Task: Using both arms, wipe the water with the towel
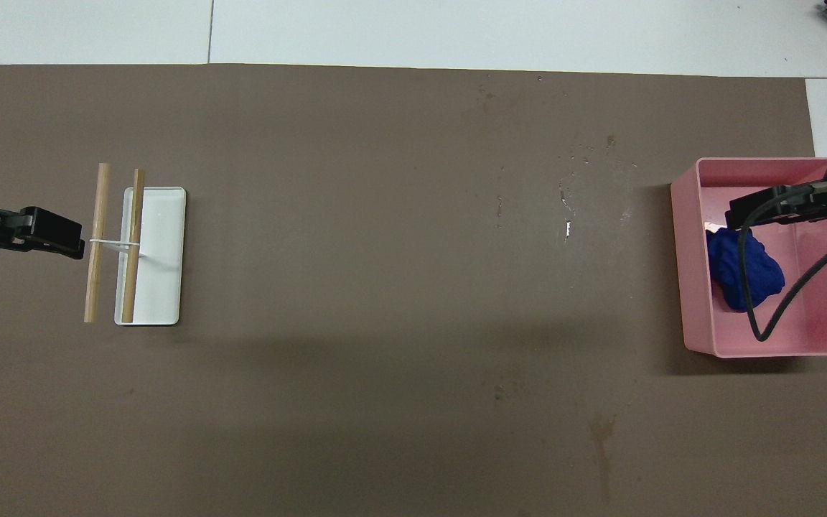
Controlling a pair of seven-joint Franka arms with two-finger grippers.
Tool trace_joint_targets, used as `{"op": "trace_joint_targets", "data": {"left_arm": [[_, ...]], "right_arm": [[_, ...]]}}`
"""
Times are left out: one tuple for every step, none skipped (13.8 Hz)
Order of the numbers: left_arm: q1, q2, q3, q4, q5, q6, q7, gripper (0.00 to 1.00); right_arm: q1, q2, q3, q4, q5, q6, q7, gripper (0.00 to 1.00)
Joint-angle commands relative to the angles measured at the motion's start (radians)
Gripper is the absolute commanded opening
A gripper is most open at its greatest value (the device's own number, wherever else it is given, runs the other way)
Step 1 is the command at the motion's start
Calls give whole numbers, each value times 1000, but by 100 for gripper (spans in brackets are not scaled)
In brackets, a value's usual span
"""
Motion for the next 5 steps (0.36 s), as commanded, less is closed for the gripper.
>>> {"op": "trace_joint_targets", "data": {"left_arm": [[-6,-31,11,-36,-14,16,7,100],[-6,-31,11,-36,-14,16,7,100],[-6,-31,11,-36,-14,16,7,100],[-4,-31,11,-36,-14,18,7,100],[-6,-31,11,-36,-14,16,7,100]], "right_arm": [[-9,-7,8,-5,2,11,4,100],[-9,-7,8,-5,2,11,3,100],[-9,-7,8,-5,2,11,3,100],[-9,-7,8,-3,2,11,3,100],[-9,-7,8,-5,2,11,-1,100]]}}
